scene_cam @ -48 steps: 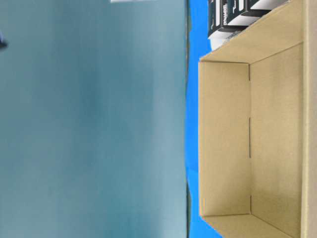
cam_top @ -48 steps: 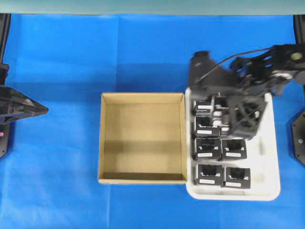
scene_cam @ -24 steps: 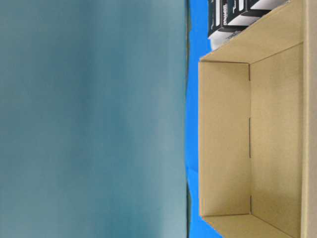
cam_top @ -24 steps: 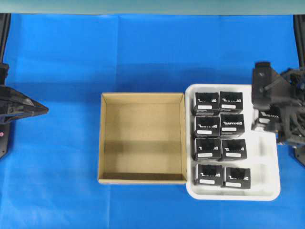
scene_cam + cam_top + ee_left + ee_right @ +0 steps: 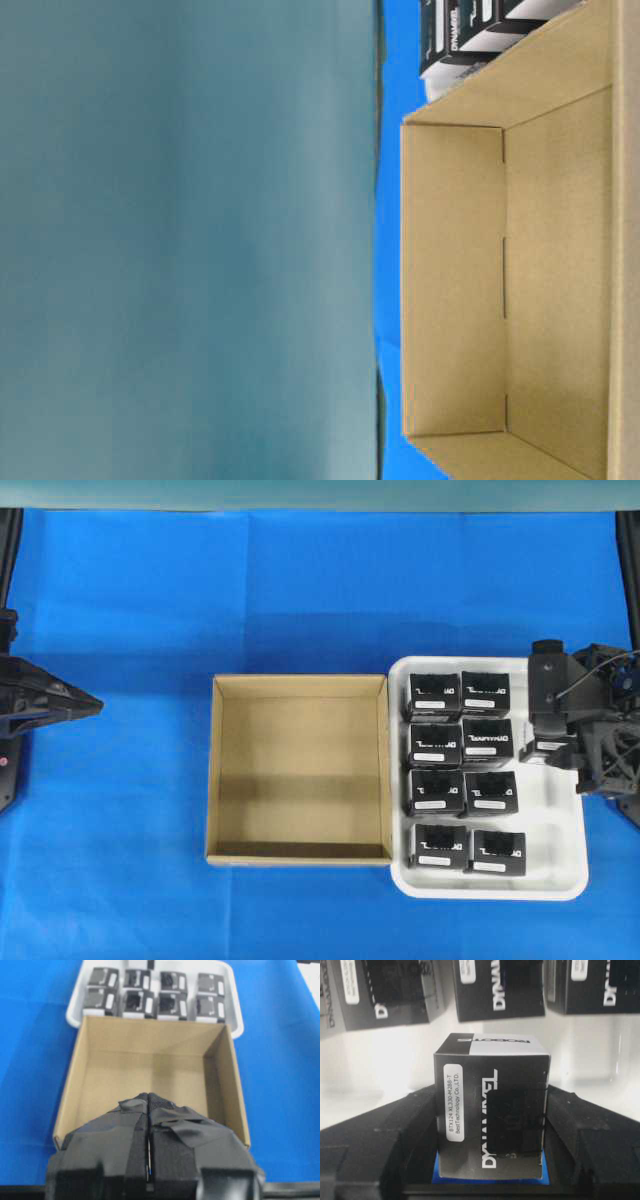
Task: Pick the box from inside the cardboard box.
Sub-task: 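Lower the black box into the empty slot on the white tray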
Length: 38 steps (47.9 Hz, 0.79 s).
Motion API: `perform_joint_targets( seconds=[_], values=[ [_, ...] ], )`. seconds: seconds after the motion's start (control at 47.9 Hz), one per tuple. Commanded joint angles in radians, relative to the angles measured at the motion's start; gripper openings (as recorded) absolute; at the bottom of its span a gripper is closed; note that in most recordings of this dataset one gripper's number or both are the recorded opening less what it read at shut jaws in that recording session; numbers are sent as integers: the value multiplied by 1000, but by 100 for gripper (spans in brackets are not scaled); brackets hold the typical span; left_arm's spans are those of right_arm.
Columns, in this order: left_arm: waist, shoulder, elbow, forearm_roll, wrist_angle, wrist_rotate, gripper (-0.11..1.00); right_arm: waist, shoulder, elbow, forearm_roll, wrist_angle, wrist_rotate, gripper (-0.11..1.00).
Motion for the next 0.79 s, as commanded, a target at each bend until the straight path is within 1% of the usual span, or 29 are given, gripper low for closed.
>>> perform_joint_targets(
  seconds=[0.0,0.167,0.334,0.772],
  values=[
    [3,14,-31,2,-11,-5,-7,2,31,5,-2,-28,-11,60],
    [3,15,-35,2,-14,-5,-7,2,74,31,-2,-103,-34,60],
    [3,15,-40,2,-14,-5,-7,2,109,49,-2,-158,-40,60],
    [3,18,-41,2,-15,-6,-7,-2,133,60,-2,-178,-43,60]
  ],
)
